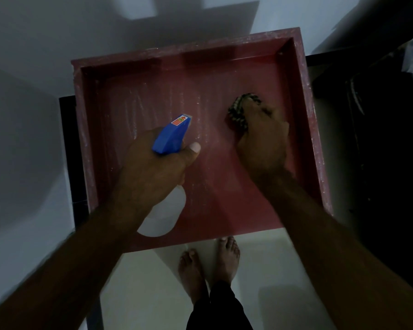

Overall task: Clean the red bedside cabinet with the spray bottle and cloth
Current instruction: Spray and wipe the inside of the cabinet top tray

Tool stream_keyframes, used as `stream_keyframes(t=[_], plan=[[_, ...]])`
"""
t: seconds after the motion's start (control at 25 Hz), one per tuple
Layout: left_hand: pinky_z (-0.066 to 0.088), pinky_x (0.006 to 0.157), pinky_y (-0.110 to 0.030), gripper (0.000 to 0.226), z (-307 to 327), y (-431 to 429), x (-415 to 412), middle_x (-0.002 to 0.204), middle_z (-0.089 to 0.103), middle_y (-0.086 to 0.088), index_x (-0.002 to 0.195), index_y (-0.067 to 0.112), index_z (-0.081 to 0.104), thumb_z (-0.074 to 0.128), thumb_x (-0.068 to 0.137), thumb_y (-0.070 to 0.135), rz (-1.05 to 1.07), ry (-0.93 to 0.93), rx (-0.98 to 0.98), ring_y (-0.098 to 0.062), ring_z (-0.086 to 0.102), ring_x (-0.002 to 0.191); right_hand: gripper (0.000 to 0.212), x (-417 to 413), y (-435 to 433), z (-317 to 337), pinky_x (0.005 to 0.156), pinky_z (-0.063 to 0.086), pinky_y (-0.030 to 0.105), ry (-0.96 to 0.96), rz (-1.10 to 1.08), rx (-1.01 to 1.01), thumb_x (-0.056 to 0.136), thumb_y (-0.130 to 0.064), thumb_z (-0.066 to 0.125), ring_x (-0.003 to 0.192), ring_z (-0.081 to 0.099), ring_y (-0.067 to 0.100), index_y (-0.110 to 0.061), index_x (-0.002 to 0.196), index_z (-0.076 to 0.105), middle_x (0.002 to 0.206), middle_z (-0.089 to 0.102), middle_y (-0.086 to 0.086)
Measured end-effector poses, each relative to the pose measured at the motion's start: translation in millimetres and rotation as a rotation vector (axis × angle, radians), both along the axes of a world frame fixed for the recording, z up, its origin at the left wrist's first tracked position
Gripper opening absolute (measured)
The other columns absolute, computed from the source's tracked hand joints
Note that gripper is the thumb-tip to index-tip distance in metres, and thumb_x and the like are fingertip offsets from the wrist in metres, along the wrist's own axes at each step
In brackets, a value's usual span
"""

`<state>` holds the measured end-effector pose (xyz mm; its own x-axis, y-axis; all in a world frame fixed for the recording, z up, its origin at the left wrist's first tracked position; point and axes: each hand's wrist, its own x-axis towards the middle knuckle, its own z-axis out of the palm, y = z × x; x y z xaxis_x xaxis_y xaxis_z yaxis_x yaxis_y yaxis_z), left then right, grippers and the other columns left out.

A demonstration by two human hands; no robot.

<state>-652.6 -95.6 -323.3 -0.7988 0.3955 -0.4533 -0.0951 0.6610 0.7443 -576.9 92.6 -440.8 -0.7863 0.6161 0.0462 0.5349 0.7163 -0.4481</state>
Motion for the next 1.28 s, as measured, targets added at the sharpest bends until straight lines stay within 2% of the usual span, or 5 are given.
stream_keyframes(t=[0.2,0.48,0.68,0.96,1.28], plan=[[0.046,0.049,-0.011,0.040,-1,2,-3,0.070,0.065,-0.024,0.085,-0.005,0.059,0.072,0.089,0.032,0.005,-0.002,-0.009,-0.005,0.054,0.046,0.071,-10,-22,-5,0.093,0.051,0.051,0.001,0.276,0.046,0.071,0.003,0.068,0.125,0.057,0.037,-0.012,0.140,0.063,0.130,0.071,0.006],[0.045,0.048,-0.009,0.038,-2,1,-15,0.070,0.062,-0.027,0.087,-0.008,0.059,0.071,0.091,0.028,0.004,-0.019,0.018,-0.005,0.054,0.044,0.063,-20,12,-17,0.095,0.046,0.038,-0.053,-0.072,0.038,0.083,-0.013,0.064,0.125,0.053,0.029,-0.028,0.143,0.055,0.135,0.067,-0.001],[0.044,0.046,-0.011,0.040,-1,3,-20,0.067,0.062,-0.025,0.084,-0.008,0.058,0.072,0.091,0.029,0.008,-0.031,0.015,-0.005,0.053,0.043,0.071,-32,-19,-6,0.089,0.052,0.051,0.038,0.251,0.062,0.067,0.005,0.070,0.117,0.060,0.041,-0.009,0.136,0.064,0.123,0.073,0.009],[0.046,0.048,-0.007,0.037,-3,0,-27,0.072,0.064,-0.027,0.093,-0.006,0.061,0.071,0.090,0.029,0.047,-0.050,0.014,-0.007,0.057,0.046,0.056,-39,14,-13,0.095,0.052,0.047,0.001,0.016,0.047,0.084,-0.009,0.069,0.118,0.057,0.031,-0.020,0.139,0.060,0.128,0.071,0.000],[0.040,0.045,-0.008,0.037,3,7,-25,0.068,0.060,-0.028,0.088,-0.009,0.058,0.072,0.091,0.026,0.042,-0.051,0.039,-0.005,0.052,0.044,0.071,-45,-9,-8,0.092,0.048,0.045,0.025,0.200,0.050,0.073,0.003,0.065,0.120,0.056,0.035,-0.014,0.142,0.061,0.130,0.070,0.007]])
